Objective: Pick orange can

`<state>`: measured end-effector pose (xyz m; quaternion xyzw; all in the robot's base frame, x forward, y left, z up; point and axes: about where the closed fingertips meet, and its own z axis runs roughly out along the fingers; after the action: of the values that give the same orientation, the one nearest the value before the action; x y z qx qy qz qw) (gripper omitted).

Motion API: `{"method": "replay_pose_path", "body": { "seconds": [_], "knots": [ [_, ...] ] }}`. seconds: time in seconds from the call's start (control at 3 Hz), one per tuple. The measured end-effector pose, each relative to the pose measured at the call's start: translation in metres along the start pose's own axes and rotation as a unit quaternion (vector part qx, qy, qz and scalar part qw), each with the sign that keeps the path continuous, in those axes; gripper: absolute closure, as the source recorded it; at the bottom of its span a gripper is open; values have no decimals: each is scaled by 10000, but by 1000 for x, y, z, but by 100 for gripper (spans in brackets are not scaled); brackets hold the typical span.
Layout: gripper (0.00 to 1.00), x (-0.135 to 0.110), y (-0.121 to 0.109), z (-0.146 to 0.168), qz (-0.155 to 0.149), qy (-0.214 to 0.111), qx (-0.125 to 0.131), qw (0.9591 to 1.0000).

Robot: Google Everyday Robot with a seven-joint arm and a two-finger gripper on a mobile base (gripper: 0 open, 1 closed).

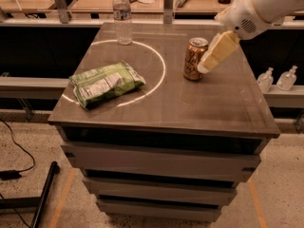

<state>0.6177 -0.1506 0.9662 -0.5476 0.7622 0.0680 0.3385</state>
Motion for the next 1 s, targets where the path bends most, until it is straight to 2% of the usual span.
{"method": "replay_pose_path", "body": {
  "seconds": [0.33,0.67,1.0],
  "knots": [
    [0,-3,-20,39,100,-21,109,9999],
    [0,3,-30,60,196,43,142,9997],
    [18,12,-40,72,288,109,163,9994]
  ]
}}
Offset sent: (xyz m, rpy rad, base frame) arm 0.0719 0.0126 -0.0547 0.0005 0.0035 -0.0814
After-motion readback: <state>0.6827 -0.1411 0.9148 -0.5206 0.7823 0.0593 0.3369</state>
